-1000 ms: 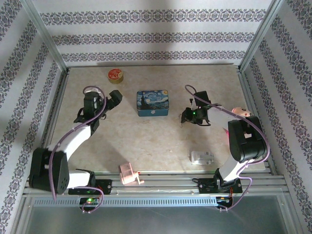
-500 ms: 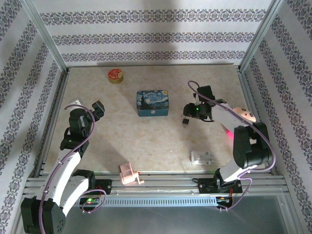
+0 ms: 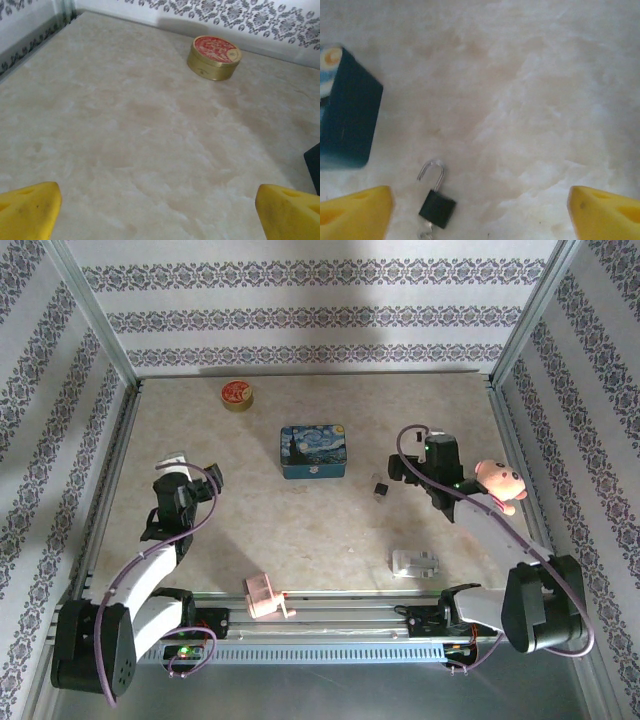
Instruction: Unlock the padlock with the key
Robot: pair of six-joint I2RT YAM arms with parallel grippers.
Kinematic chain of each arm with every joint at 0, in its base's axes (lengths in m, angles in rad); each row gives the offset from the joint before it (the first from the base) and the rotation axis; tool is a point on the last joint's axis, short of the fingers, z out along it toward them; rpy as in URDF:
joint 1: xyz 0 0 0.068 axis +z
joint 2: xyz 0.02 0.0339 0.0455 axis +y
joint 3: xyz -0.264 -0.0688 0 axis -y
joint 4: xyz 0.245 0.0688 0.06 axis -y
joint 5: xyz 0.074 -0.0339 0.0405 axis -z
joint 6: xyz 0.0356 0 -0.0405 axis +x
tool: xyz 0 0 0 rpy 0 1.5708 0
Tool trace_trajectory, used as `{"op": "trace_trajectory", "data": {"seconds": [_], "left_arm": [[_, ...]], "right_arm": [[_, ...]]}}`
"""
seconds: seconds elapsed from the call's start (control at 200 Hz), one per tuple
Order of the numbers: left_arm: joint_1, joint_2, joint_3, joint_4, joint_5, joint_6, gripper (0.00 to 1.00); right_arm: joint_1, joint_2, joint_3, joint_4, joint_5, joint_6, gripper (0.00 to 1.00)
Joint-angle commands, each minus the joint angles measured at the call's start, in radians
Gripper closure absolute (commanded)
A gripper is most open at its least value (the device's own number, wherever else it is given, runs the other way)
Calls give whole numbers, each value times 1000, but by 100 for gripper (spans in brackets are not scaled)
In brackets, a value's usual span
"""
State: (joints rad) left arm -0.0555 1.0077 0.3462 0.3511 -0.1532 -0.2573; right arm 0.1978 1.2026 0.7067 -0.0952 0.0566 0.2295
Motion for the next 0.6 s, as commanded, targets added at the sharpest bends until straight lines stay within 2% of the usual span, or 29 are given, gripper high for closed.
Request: {"op": "trace_trajectory", "data": {"seconds": [0.0,0.26,0.495,0.595], "left_arm": [[18,39,-33,214,44,112,1],[22,173,-105,505,93,216,1],[22,274,-101,566,118,242,1],[23,325,-99,605,125,245,1]], "right_arm": [[-14,-60,-34,168,110,-59,2],[-14,-90,-167,391,158,-238,2],[-19,-94,-339,659,205,-286,2],[-30,-79,-357,702,171,-297,2]]}}
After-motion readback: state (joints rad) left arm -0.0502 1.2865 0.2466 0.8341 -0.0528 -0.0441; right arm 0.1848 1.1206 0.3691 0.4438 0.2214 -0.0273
